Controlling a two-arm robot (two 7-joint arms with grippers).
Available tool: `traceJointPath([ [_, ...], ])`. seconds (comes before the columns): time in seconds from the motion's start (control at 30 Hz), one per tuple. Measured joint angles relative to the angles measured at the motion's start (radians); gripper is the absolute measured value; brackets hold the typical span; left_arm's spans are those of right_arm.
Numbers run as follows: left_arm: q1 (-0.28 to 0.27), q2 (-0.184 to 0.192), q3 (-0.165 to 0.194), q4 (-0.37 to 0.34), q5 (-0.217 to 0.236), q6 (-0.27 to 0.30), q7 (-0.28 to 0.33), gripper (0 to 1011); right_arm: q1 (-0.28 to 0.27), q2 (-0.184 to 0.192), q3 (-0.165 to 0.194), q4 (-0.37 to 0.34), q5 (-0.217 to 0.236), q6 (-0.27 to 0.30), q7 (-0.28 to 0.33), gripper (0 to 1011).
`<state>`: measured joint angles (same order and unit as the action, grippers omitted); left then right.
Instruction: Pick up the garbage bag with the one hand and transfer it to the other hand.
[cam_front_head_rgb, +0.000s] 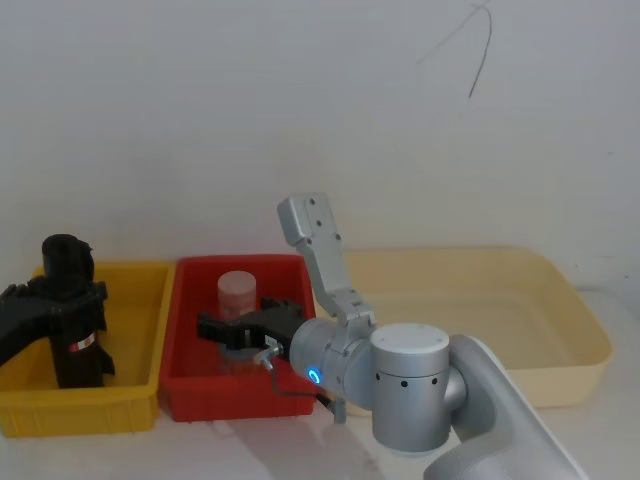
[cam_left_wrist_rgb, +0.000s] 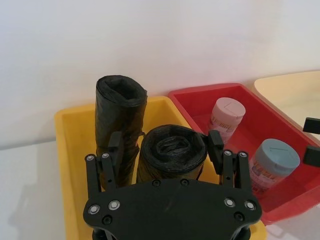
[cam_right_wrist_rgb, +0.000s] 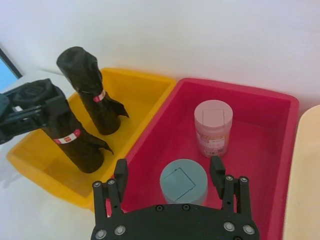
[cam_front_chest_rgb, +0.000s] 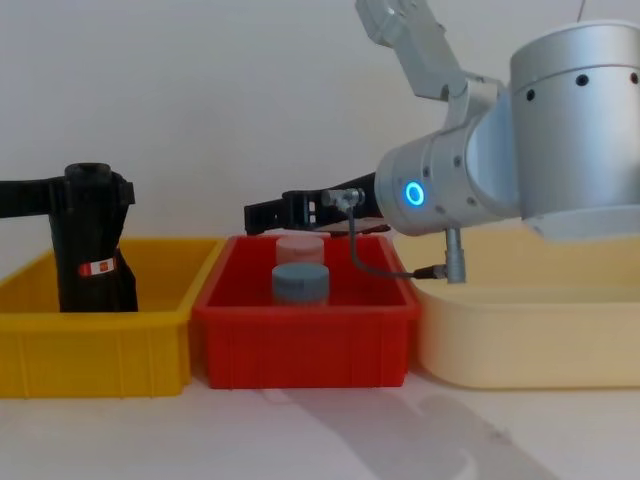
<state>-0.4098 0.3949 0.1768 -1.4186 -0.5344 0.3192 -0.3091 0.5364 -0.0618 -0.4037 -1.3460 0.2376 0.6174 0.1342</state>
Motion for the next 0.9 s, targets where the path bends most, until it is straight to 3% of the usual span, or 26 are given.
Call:
traceJointPath([
  [0.33,-0.003,-0.001,0.001,0.006,-0.002,-0.001,-0.002,1001,-0.016,0.013,-0.017,-0.017,-0.025,-0.048,0.011,1001],
  [0.9,-0.004,-0.003,0.002,0.009,-0.003,-0.002,-0.003,1001,-0.016,0.024,-0.055,0.059,-0.100,-0.167,0.006,1001],
])
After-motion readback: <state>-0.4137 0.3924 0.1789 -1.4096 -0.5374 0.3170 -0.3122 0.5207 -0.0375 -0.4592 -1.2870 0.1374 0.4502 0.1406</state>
